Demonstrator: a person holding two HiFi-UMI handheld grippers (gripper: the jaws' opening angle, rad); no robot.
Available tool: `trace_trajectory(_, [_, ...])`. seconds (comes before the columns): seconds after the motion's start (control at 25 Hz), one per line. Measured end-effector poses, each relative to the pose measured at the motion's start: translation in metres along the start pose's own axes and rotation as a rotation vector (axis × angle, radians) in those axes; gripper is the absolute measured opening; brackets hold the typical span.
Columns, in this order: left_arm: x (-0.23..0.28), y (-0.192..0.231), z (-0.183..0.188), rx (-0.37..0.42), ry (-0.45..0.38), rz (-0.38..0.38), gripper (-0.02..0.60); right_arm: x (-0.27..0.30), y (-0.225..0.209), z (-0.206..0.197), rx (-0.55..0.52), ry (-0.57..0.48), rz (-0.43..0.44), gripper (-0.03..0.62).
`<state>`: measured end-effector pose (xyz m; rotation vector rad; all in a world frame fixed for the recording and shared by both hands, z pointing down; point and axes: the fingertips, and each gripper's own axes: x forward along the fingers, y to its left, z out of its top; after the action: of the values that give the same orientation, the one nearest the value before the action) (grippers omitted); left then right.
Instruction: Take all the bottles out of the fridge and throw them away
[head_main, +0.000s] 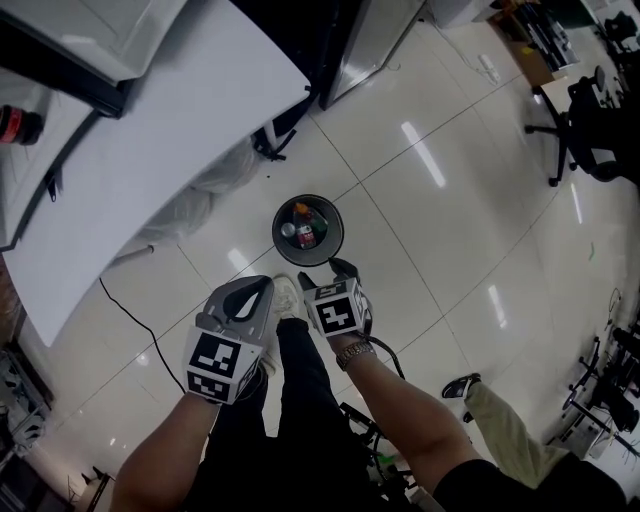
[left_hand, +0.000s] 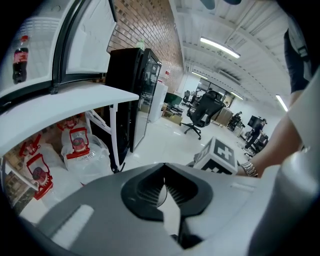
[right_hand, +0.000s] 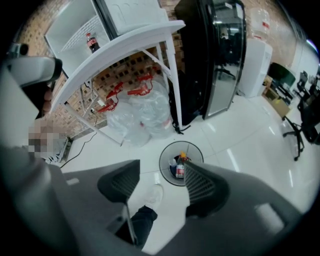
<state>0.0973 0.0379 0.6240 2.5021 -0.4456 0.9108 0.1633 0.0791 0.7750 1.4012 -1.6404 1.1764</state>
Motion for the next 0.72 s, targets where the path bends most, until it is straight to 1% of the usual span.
trace_trajectory(0.48, [-0.061,0.004,0.038,0.0,-0.09,0.121,0.005,-0.063,0.045,0.069,-0.145,-0.136,0.058,0.276])
trace_trajectory(0.72, [-0.109,0.011,0.053,-0.018,-0.161,0.204,0.005,-0.106,0.088,0.106,-0.213,-0.231,0.11,0.276])
